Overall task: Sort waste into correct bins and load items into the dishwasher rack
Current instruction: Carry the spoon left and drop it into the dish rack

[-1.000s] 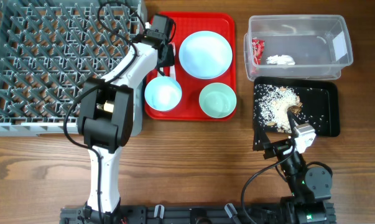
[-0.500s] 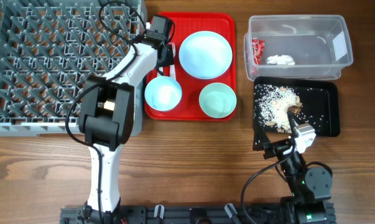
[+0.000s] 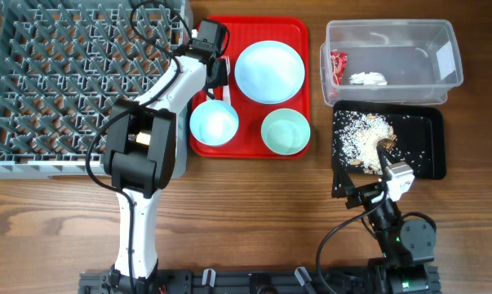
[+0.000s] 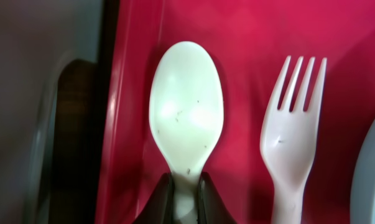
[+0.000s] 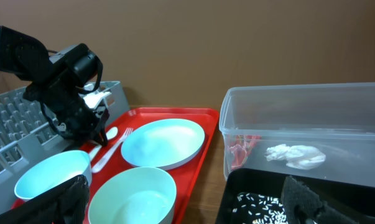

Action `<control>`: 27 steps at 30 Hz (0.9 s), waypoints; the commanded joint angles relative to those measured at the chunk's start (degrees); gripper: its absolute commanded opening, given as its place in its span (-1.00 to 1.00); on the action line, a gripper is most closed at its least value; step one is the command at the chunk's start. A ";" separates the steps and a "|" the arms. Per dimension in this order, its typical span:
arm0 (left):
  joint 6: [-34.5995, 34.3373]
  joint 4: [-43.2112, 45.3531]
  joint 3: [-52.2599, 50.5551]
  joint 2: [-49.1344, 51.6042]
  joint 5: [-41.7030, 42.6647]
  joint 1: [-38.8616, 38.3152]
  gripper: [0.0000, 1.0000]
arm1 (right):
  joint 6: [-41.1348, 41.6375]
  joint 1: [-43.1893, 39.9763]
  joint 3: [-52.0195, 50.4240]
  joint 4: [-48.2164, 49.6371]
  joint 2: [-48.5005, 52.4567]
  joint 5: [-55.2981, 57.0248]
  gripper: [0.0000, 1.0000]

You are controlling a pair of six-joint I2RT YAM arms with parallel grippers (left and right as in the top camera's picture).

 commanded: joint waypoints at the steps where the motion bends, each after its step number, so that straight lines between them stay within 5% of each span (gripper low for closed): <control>1: 0.13 -1.51 -0.33 -0.15 1.84 -0.09 -0.92 | -0.52 -0.13 -0.20 0.22 -0.79 1.20 1.00; 20: 2.51 -3.06 -0.33 -14.23 2.16 -1.53 -0.92 | -0.52 -0.13 -0.20 0.22 -0.79 1.20 0.99; 27: 9.90 -7.76 -0.33 -19.43 -8.63 -1.20 -0.92 | -0.50 -0.13 -0.20 0.22 -0.79 1.20 1.00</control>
